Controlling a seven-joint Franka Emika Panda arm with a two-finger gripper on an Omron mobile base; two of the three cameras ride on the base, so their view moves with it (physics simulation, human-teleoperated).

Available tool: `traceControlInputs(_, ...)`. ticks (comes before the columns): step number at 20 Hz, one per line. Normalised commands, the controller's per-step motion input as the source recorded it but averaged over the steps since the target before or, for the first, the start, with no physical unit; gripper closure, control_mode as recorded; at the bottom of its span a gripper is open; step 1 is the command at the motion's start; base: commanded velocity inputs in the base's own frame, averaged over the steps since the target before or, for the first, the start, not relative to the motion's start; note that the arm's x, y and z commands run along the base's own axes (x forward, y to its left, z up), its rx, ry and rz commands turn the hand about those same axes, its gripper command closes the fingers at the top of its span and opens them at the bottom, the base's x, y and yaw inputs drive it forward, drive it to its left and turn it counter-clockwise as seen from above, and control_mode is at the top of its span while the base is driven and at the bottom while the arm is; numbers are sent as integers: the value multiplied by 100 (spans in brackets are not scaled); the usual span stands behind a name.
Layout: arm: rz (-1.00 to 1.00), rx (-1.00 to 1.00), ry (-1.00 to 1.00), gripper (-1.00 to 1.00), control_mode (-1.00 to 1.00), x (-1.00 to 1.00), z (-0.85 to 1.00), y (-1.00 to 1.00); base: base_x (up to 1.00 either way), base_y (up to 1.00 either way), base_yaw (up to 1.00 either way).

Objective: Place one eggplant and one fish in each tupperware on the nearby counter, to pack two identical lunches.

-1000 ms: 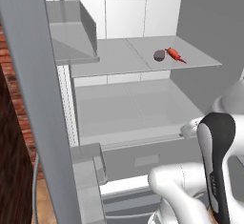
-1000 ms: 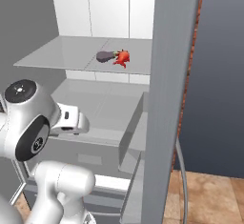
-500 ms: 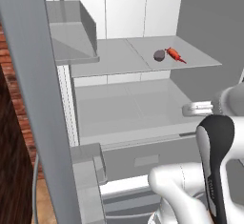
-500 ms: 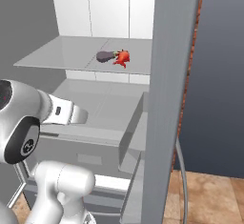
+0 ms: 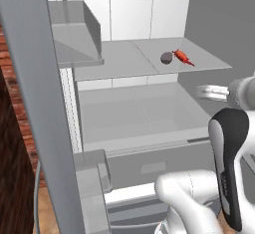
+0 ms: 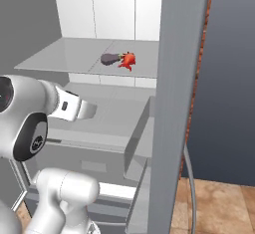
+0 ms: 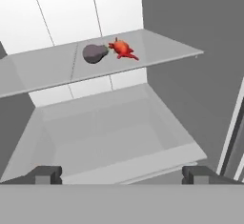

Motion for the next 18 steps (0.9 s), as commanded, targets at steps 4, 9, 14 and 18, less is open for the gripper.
traceControlInputs(4, -9, 0, 0, -100, -100, 24, 43, -2, 0, 0, 0)
traceControlInputs(9, -8, 0, 0, -100, -100, 13, 42, -13, 0, 0, 0)
traceControlInputs(14, -3, 0, 0, -100, -100, 22, 15, -18, 0, 0, 0)
traceControlInputs(18, 0, 2, 2, -100, -100, 53, 0, -13, 0, 0, 0)
